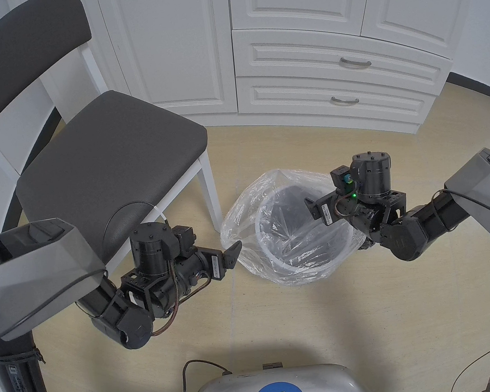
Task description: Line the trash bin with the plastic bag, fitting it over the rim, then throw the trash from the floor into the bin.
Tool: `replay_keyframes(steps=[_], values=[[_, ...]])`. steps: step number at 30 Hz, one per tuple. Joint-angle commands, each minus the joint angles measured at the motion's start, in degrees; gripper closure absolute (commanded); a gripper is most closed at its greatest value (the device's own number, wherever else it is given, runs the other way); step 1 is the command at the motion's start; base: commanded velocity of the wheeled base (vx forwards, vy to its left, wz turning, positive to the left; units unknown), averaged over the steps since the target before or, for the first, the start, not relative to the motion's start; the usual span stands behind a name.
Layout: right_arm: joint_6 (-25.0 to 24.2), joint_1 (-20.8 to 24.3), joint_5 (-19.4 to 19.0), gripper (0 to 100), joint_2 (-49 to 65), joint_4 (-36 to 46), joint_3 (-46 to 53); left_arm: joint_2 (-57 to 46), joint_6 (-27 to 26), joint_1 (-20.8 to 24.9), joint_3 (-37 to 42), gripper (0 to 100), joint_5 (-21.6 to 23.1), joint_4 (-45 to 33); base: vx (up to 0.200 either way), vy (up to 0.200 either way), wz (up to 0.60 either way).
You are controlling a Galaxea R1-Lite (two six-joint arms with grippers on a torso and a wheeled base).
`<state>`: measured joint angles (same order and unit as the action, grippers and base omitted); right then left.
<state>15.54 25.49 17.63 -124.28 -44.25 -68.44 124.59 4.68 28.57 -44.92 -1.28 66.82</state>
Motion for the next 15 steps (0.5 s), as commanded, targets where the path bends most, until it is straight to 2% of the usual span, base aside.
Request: replay_keyframes(steps=[1, 2, 3, 5, 10, 15], values=[[-17.56, -1.06, 0.04, 0, 1.32, 5.93, 6.12, 7.6, 3.67, -0.63, -12.03, 0, -8.3, -4.94, 0.0, 0.0, 0.0], [-21.08, -1.32, -0.05, 0, 0.8, 8.39, 5.42, 8.13, 4.64, -0.98, -13.17, 0, -8.48, -6.52, 0.0, 0.0, 0.0], [-21.96, -1.41, -0.14, 0, 0.62, 9.1, 5.16, 8.39, 5.25, -1.15, -13.7, 0, -8.56, -7.23, 0.0, 0.0, 0.0], [-29.17, -2.38, -0.66, 0, -0.96, 14.28, 0.94, 9.62, 9.91, -1.5, -18.1, 0, -9.0, -11.53, 0.0, 0.0, 0.0], [-33.74, -4.84, -1.02, 0, -6.15, 18.24, -8.82, 10.41, 15.62, -1.5, -23.54, 0, -11.64, -18.39, 0.0, 0.0, 0.0], [-38.39, -5.36, -1.1, 0, -8.26, 17.8, -13.56, 10.06, 16.85, -1.42, -23.54, 0, -11.64, -18.21, 0.0, 0.0, 0.0]])
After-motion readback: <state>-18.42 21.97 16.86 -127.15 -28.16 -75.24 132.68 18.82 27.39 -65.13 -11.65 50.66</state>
